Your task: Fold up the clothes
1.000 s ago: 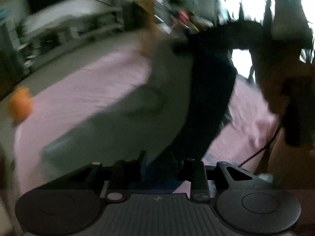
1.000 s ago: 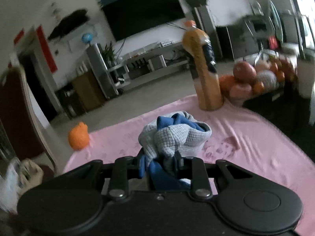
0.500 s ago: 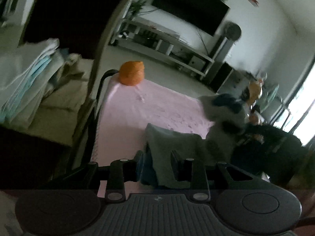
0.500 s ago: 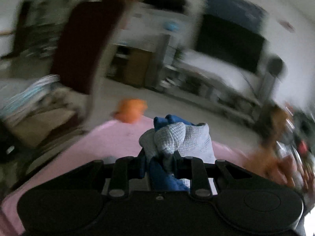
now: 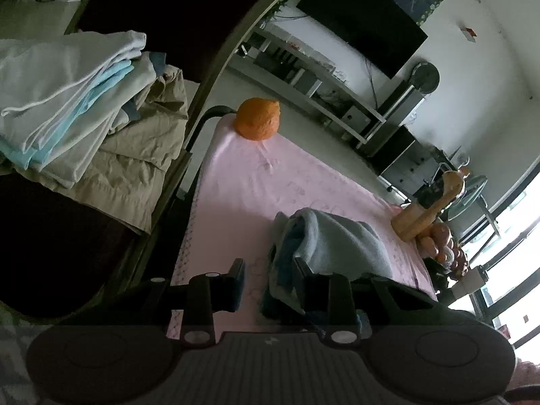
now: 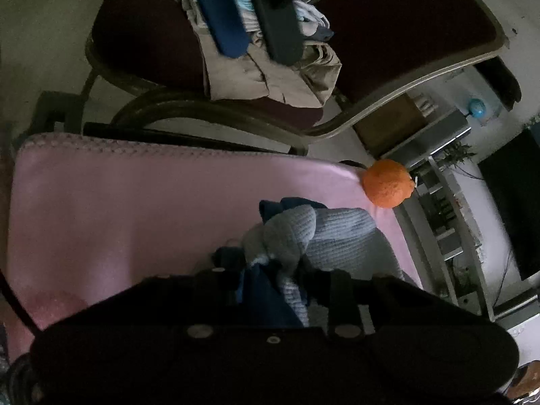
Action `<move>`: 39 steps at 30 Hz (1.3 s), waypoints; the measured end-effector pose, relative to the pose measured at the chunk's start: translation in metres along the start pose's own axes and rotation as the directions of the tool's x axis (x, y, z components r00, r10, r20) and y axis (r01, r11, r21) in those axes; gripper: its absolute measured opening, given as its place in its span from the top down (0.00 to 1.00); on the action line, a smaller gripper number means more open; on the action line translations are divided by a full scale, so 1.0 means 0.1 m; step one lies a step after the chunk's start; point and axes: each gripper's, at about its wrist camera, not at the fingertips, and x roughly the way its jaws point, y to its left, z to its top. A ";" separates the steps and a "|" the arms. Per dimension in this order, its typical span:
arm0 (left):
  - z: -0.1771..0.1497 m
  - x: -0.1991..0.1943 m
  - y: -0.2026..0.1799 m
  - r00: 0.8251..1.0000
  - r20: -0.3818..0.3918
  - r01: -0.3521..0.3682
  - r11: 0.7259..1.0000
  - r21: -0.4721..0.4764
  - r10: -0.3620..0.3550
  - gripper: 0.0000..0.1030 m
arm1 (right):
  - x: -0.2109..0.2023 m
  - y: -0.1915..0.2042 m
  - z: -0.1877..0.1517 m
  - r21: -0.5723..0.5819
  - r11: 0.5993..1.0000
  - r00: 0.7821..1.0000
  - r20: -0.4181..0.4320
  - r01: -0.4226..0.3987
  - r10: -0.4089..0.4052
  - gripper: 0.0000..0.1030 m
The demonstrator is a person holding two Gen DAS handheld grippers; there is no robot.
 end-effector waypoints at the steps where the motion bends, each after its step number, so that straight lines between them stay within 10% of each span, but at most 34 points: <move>1: 0.00 0.01 0.00 1.000 -0.002 -0.001 1.000 -0.001 0.001 0.72 | -0.07 -0.06 0.01 0.026 0.999 1.000 -0.002 -0.026 0.027 0.68; 11: -0.05 0.27 -0.24 0.995 -0.098 -0.011 0.997 0.073 0.018 0.55 | -1.14 -0.94 -0.43 0.413 0.904 0.993 0.026 -0.113 0.112 0.42; 13: -0.03 0.43 -0.33 0.990 -0.139 -0.016 0.996 0.083 0.028 0.52 | -1.24 -1.20 -0.69 0.589 0.803 0.995 0.013 -0.086 0.097 0.42; 18: -0.01 0.84 -0.50 0.975 -0.204 -0.073 0.993 0.097 0.091 0.51 | -1.04 -1.56 -1.49 0.943 0.329 0.984 -0.015 -0.044 0.175 0.46; 21: -0.07 1.02 -0.61 0.960 -0.220 -0.136 0.976 0.167 0.172 0.75 | -0.82 -1.52 -1.70 0.977 0.207 0.975 0.001 -0.048 0.221 0.47; 24: -0.21 1.10 -0.75 0.939 -0.237 -0.179 0.943 0.282 0.249 0.81 | -0.60 -1.44 -1.75 0.977 0.212 0.973 -0.038 -0.012 0.229 0.50; 26: -0.36 1.13 -0.83 0.918 -0.255 -0.197 0.908 0.369 0.302 0.81 | -0.47 -1.36 -1.74 0.960 0.278 0.969 -0.097 0.030 0.229 0.66; 30: -0.58 1.20 -0.87 0.887 -0.268 -0.206 0.843 0.496 0.375 0.71 | -0.32 -1.13 -1.64 0.860 0.498 0.949 -0.240 0.110 0.204 0.68; 34: -0.49 0.94 -0.75 0.922 -0.225 -0.199 0.883 0.425 0.316 0.71 | -0.42 -1.19 -1.66 0.877 0.470 0.951 -0.224 0.102 0.213 0.65; 39: -0.30 0.40 -0.56 0.993 -0.098 -0.038 0.968 0.247 0.064 0.68 | -0.81 -1.40 -1.68 0.914 0.402 0.968 -0.146 0.054 0.202 0.53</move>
